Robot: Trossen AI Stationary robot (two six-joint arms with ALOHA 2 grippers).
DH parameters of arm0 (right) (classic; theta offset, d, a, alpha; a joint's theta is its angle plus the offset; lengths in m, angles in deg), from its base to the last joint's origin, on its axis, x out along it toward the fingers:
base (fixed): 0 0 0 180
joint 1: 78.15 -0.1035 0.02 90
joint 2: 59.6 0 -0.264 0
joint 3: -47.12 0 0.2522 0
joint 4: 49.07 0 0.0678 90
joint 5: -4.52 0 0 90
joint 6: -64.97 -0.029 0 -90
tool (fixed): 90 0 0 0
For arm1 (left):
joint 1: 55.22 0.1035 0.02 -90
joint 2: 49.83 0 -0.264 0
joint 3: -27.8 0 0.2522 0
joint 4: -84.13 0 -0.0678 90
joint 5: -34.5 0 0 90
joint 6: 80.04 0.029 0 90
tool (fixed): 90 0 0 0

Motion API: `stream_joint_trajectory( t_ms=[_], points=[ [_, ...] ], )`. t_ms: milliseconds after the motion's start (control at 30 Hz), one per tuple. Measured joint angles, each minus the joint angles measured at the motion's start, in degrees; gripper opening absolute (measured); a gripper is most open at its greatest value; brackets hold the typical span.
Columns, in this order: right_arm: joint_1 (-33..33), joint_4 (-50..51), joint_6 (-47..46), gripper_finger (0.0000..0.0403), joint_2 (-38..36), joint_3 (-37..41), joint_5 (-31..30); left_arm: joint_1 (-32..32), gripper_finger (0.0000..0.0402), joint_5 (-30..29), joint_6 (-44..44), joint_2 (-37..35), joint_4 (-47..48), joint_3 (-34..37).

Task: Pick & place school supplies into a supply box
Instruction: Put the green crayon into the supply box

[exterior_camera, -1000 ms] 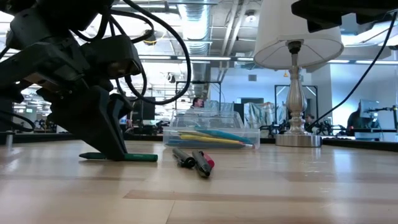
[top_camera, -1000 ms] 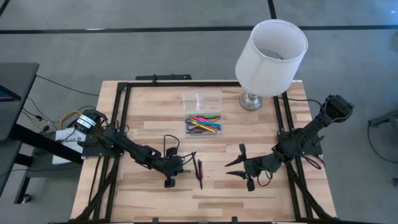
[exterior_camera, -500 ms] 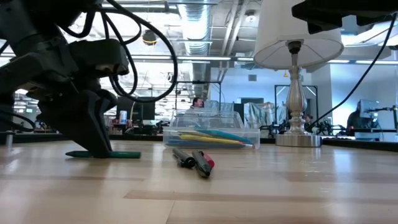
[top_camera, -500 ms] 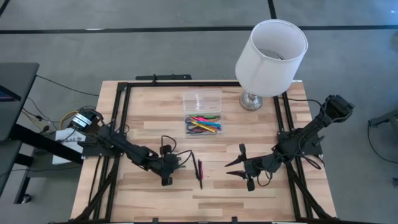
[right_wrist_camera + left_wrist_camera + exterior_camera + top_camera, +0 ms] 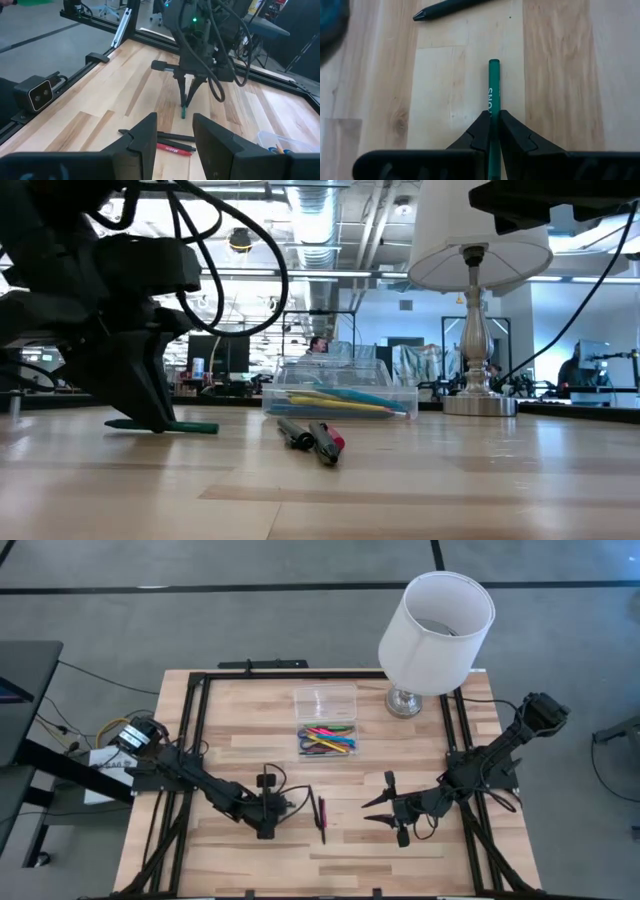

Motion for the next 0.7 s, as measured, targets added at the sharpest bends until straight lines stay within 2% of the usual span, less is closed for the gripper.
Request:
stream_joint_trajectory(
  t_ms=[267, 700],
  points=[
    [0.00, 0.00, 0.00, 0.0121, 0.00, 0.02, 0.00, -0.28, 0.0017, -2.40, 1.55, -0.02, 0.77, -0.05],
    [0.02, 0.00, 0.04, 0.0121, 0.00, 0.02, 0.02, -0.21, 0.0017, -15.85, 6.51, 0.04, 1.06, -0.31]
  ],
)
